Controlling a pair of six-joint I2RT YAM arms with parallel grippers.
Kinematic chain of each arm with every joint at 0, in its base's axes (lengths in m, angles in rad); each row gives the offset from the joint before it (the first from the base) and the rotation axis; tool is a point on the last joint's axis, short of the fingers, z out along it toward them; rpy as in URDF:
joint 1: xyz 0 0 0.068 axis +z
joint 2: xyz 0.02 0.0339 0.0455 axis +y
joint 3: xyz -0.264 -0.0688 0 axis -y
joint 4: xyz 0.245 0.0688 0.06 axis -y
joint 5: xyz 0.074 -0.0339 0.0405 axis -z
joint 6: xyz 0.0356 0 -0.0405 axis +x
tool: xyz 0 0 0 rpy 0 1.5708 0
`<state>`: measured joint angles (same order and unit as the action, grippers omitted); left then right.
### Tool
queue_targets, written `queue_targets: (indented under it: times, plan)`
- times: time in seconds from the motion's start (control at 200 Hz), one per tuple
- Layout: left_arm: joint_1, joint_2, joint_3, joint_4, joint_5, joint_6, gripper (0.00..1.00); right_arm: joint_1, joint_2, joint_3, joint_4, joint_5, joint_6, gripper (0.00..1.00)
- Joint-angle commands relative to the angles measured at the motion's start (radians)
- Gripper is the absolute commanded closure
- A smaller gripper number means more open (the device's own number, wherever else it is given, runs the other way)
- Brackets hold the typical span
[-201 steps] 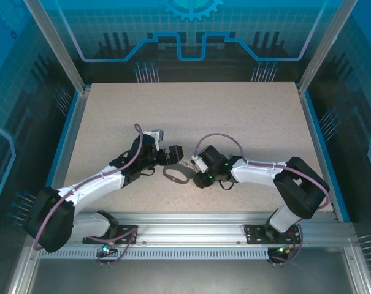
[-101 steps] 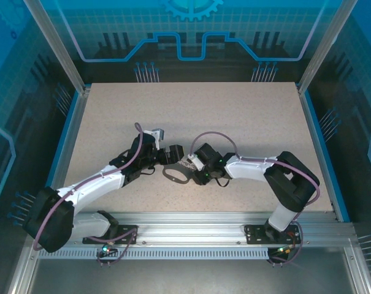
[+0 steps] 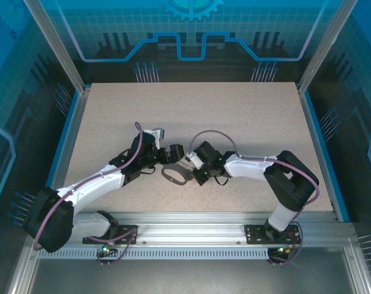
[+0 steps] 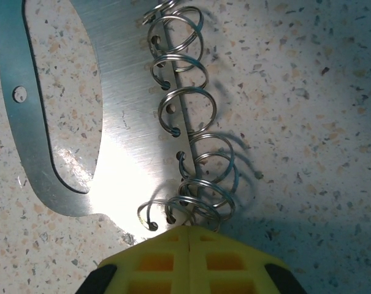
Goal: Put the keys on the keyring
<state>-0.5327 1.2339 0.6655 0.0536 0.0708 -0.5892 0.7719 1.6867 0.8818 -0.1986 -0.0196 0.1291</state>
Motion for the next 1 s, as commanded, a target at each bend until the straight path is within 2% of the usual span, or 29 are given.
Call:
queue_targets:
  times: [0.0,0.325,0.39,0.505,0.545,0.995]
  plan:
    - [0.005,-0.023,0.029,-0.018,0.026,0.031,0.01,-0.025,-0.045,0.003,0.015,-0.067,-0.001,1.00]
    - [0.005,-0.041,0.022,-0.031,0.038,0.033,0.01,-0.097,-0.163,-0.093,0.071,-0.195,0.076,1.00]
    - [0.005,-0.045,0.016,-0.032,0.049,0.034,0.01,-0.103,-0.187,-0.111,0.073,-0.197,0.097,0.77]
    - [0.005,-0.046,0.002,-0.035,0.090,0.035,0.01,-0.103,-0.203,-0.142,0.090,-0.213,0.124,0.54]
    - [0.005,-0.045,-0.006,-0.030,0.104,0.033,0.01,-0.103,-0.198,-0.153,0.100,-0.215,0.131,0.49]
    - [-0.003,-0.018,-0.075,0.009,0.147,-0.004,0.01,-0.044,-0.119,-0.182,0.179,-0.228,0.227,0.48]
